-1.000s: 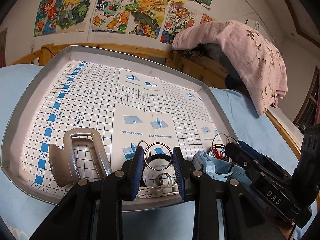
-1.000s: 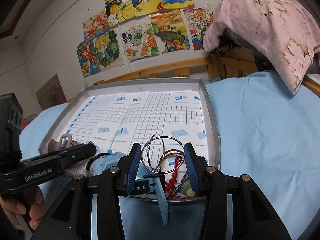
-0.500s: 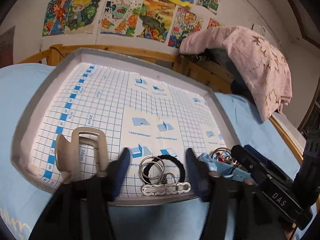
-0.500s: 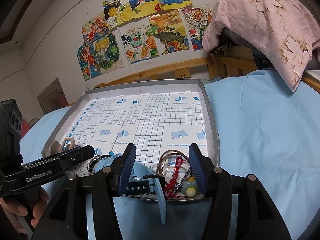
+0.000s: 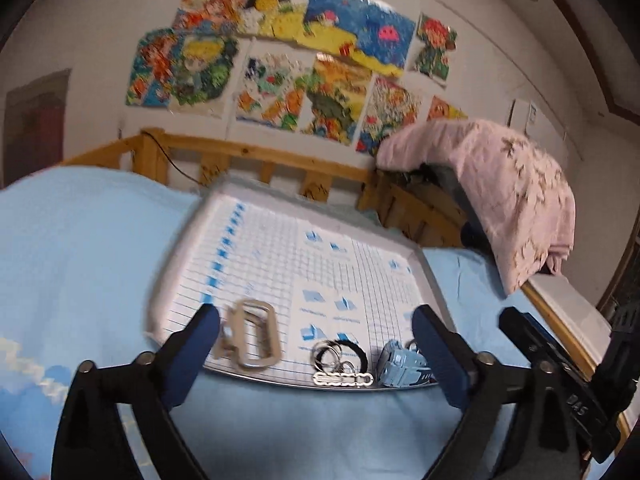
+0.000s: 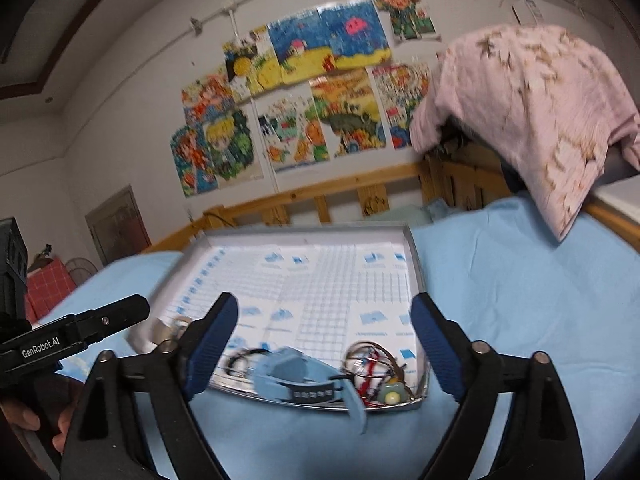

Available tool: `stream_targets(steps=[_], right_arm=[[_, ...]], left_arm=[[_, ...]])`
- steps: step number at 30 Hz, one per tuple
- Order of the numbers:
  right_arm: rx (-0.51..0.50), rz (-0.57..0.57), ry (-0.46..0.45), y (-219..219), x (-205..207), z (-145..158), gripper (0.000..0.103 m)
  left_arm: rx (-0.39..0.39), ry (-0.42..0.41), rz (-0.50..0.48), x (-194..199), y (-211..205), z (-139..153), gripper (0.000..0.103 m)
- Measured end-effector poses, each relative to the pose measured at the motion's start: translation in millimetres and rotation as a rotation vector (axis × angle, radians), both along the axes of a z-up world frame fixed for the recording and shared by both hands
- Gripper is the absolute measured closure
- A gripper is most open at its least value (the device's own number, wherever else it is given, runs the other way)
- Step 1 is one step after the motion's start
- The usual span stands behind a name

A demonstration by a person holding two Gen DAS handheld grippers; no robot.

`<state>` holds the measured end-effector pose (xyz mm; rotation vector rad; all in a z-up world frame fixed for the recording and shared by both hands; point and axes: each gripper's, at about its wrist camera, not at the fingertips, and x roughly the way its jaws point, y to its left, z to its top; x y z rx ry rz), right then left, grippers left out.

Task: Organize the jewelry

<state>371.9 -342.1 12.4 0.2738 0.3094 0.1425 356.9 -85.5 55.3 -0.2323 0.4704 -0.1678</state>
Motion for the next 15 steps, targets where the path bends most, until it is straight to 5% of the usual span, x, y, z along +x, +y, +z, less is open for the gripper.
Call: stream_targets(steps=[4,15], right_arm=[[-0.029,0.014,-0.068,8.8,-32.1,31.5,0.002],[-0.126,0.035,-0.226,41.8,-128.6,93.1,0.001]], left_arm=[[0.026,-0.071,0.052,-32.9,14.2,23.9,0.000],[0.060,-0.206,0.085,-131.5,47.2,64.4,0.000]])
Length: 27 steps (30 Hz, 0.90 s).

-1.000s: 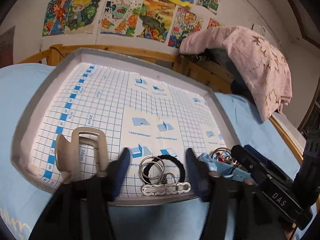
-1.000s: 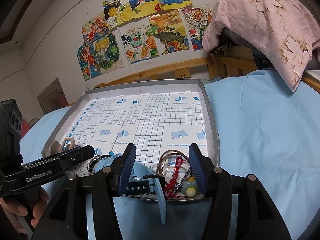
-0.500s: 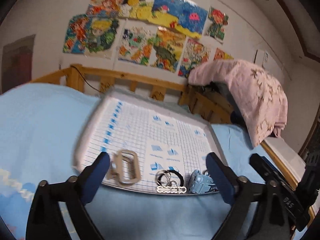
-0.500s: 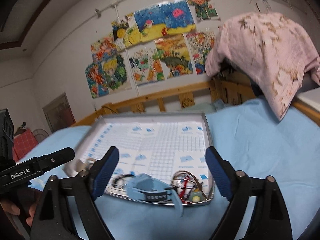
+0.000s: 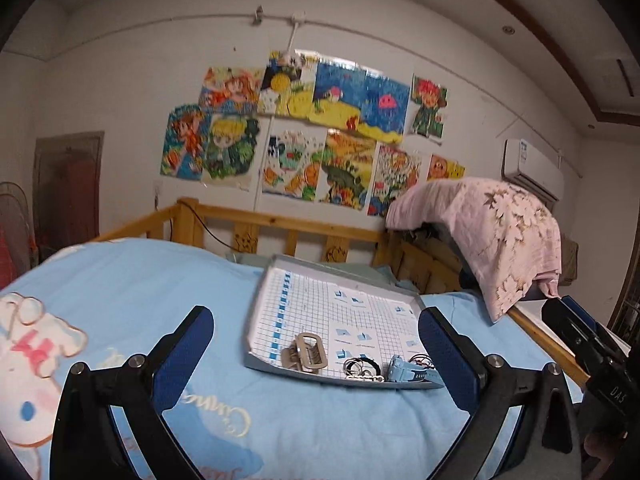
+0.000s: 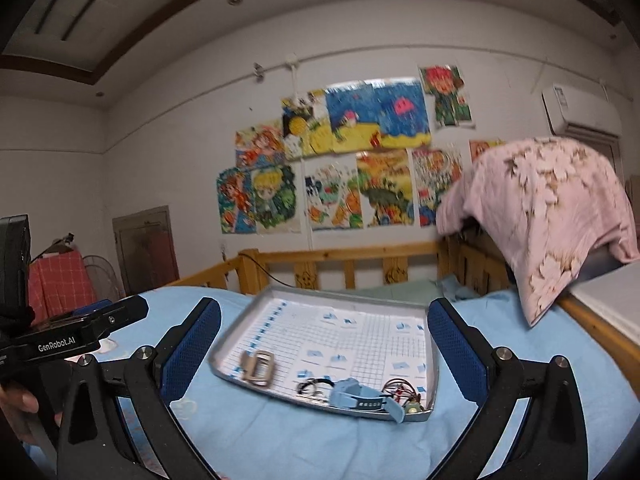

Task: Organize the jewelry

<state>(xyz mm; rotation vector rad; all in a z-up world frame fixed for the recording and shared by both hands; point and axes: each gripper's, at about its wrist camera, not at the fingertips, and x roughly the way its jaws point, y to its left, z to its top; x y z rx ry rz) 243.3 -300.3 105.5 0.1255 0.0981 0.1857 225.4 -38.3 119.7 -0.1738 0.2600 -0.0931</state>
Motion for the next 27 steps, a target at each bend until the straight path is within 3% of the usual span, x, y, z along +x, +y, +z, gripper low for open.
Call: stream_targets(steps=[13,27], right_arm=[[-0.046,-0.003,-0.083,34.2,-108.0,2.9,0.001],[-0.054,-0.017,0.002,47.6,-138.8,-36.0,0.001]], left_arm=[[0.018,-0.073,0.021,-92.3,27.5,-9.5,0.000],[0.076,-0.058,0.037,-131.2,41.2,-53.7,0.000]])
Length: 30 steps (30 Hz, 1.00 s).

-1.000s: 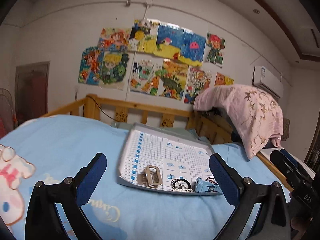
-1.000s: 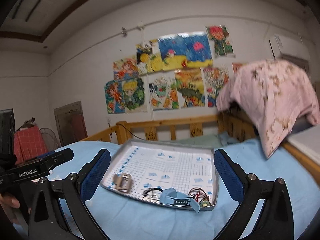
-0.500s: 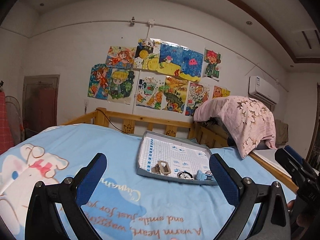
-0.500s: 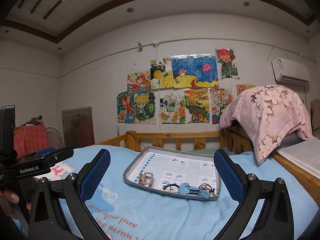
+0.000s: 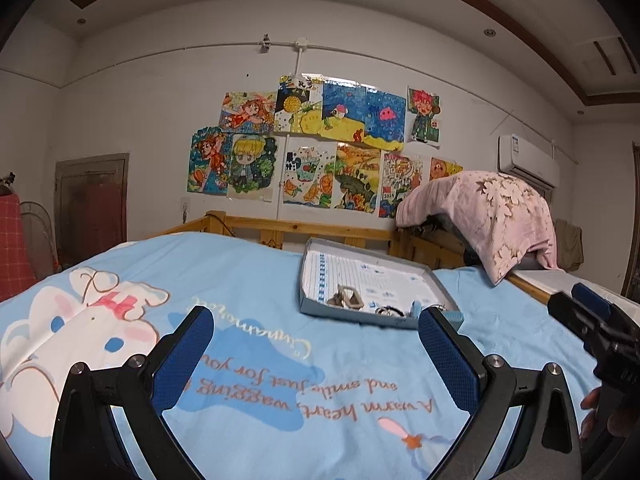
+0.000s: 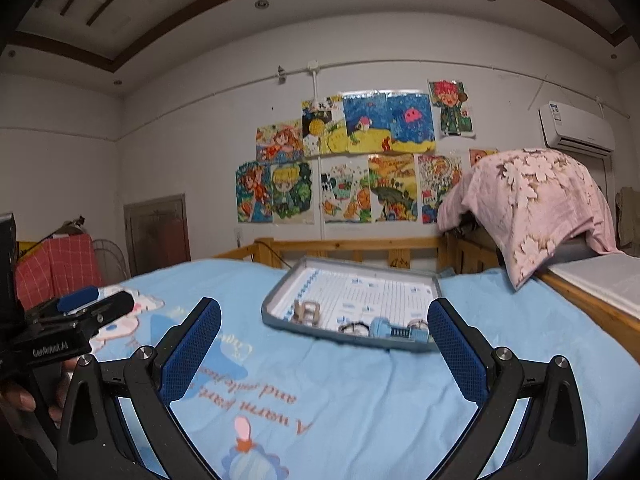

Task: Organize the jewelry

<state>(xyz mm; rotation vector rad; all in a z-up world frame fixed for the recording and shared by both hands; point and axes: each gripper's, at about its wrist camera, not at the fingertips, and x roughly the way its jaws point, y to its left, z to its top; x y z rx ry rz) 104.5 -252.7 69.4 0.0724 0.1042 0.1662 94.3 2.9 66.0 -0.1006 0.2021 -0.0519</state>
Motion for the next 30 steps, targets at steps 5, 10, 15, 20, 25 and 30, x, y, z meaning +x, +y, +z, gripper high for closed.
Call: stream_targets(steps=[5,10,15,20,25,30], right_arm=[[0.002,-0.007,0.040,0.8,1.0,-15.5,0.001],[0.001,-0.008,0.069,-3.0,8.4,-24.3,0.001],[-0.012,-0.012,0.089,-1.5,13.1,-30.3,0.001],[-0.011,-0.009,0.096,0.9,14.5,-31.2,0.001],[-0.029,-0.009,0.083,4.8,11.9,-30.8,0.001],[-0.027,-0.008,0.081,5.9,12.0,-30.5,0.001]], left_arm=[[0.025,0.023,-0.005,-1.6,-1.9,-12.4,0.000],[0.028,0.039,0.001,-1.8,-2.5,-18.5,0.000],[0.038,0.035,0.003,-2.4,-2.4,-19.9,0.000],[0.028,0.040,0.006,-1.4,-1.8,-21.9,0.000],[0.025,0.041,0.009,-1.2,-0.9,-24.8,0.000],[0.026,0.039,0.008,-0.9,-0.2,-24.9,0.000]])
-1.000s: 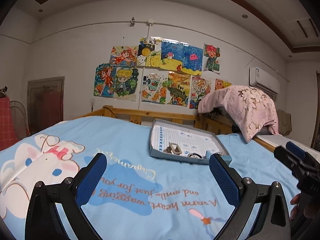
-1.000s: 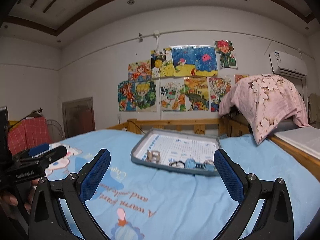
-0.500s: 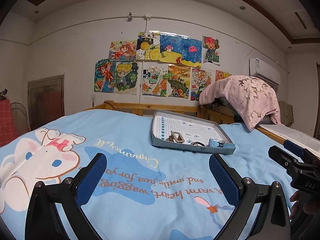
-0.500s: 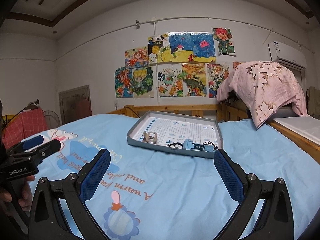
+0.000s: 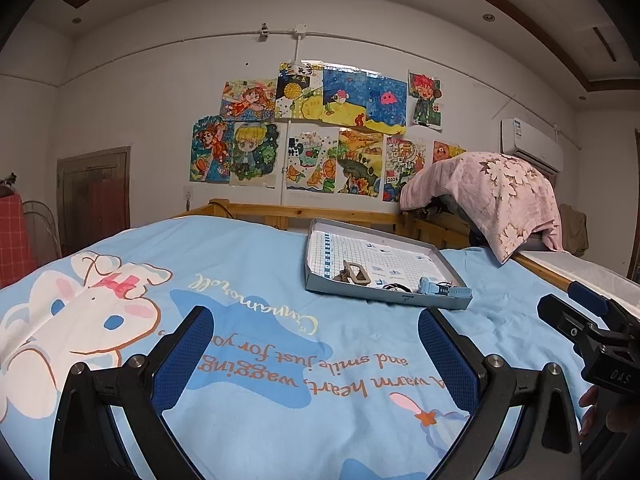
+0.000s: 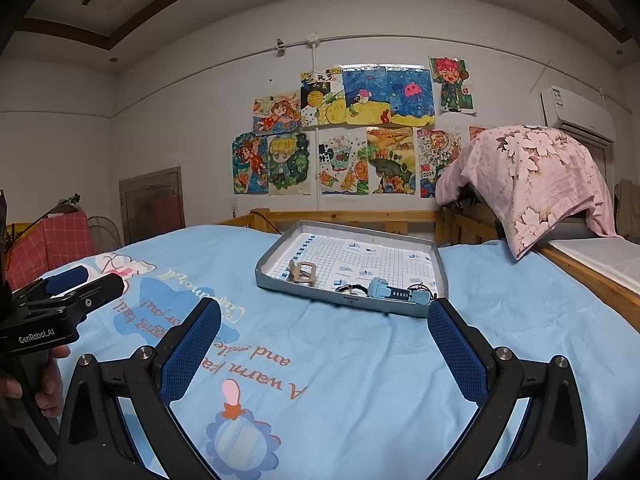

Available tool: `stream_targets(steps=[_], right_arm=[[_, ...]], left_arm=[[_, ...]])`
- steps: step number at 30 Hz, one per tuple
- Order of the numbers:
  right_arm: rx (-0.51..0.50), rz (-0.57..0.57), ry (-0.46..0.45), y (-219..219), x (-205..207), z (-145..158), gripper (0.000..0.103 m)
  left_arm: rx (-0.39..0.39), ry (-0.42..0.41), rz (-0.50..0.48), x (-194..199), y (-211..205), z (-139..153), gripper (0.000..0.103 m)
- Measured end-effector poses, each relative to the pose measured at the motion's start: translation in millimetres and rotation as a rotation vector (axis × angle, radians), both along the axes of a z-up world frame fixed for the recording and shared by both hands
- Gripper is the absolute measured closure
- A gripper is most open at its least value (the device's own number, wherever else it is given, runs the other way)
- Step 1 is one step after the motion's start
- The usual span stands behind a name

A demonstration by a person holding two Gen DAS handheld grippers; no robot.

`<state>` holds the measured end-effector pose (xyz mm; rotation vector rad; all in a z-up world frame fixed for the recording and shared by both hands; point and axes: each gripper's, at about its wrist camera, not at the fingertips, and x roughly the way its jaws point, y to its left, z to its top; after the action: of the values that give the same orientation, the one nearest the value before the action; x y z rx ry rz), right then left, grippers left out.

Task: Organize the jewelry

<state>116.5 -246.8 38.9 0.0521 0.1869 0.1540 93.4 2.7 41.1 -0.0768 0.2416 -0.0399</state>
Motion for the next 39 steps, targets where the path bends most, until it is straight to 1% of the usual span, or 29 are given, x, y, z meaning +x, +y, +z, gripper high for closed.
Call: stream_targets(steps=[4,39], right_arm=[[0.013,0.000,0.002,-1.4,-0.5,-0.4,0.001],[0.015,0.009,0.012,2.1,1.4,-3.1,0.001]], left_arm=[[0.000,-0.001,0.000,0.0,0.2,-0.6,0.000],[-0.005,0.008,0.002,1.4,2.7,0.6,0.000]])
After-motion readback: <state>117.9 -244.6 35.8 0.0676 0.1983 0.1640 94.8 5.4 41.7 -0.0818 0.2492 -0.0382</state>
